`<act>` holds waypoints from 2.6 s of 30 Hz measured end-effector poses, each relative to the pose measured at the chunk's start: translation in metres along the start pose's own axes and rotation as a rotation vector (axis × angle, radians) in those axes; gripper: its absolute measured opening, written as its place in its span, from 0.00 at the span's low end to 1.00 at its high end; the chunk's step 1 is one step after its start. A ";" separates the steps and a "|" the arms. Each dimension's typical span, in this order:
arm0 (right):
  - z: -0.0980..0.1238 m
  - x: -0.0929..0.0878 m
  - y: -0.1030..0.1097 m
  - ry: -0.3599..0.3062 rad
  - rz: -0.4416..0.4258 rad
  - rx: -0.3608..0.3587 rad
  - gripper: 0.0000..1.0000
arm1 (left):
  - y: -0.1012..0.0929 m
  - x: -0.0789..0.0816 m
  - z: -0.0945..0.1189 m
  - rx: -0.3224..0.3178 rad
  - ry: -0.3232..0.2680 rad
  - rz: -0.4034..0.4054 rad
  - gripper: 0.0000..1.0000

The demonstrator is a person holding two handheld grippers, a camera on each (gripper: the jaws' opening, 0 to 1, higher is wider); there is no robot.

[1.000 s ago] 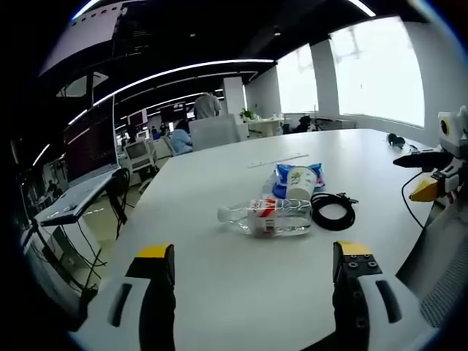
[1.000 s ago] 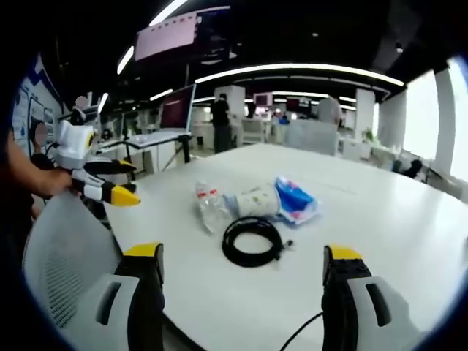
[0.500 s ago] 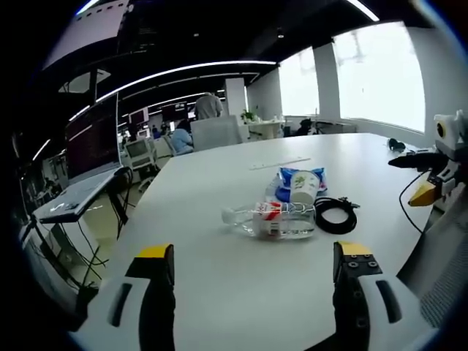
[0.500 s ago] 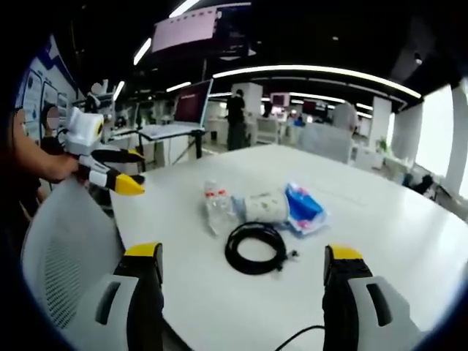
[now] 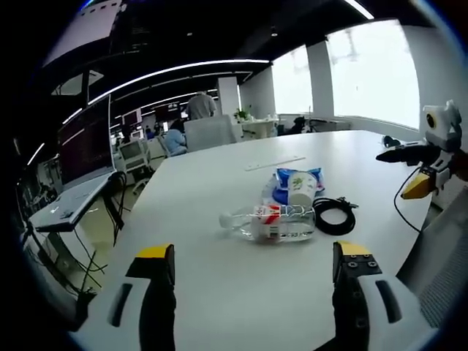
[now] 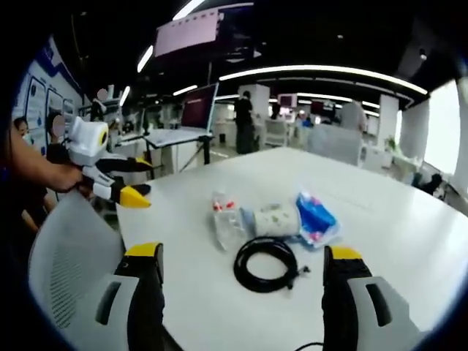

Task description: Arrange the tabletop items into an orderly group along one side of the table until the central work area is clear of visible clutter.

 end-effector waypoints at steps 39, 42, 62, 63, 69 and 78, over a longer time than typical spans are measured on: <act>-0.049 0.026 -0.013 0.101 0.111 0.121 0.81 | 0.012 0.002 -0.021 -0.009 0.034 0.029 0.84; -0.053 0.027 -0.014 0.100 0.111 0.123 0.81 | 0.013 0.003 -0.024 -0.012 0.034 0.029 0.84; -0.075 0.033 -0.009 0.117 0.130 0.162 0.81 | 0.025 0.001 -0.035 -0.005 0.057 0.041 0.83; -0.076 0.034 -0.009 0.118 0.133 0.163 0.81 | 0.025 0.001 -0.035 -0.006 0.059 0.044 0.83; -0.084 0.035 -0.012 0.130 0.131 0.172 0.81 | 0.025 -0.001 -0.040 -0.013 0.066 0.049 0.83; -0.093 0.035 -0.016 0.144 0.127 0.183 0.77 | 0.027 -0.004 -0.048 -0.020 0.081 0.060 0.82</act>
Point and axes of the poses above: the point that each gripper's makers call its tool centre point, and the gripper's own axes: z roughly backward along the fingers, y roughly to its left, x roughly out of its top, the point moved 9 cm from there along z, roughly backward along the fingers, and after that the axes turned 12 degrees about x, right-handed, at the moved point
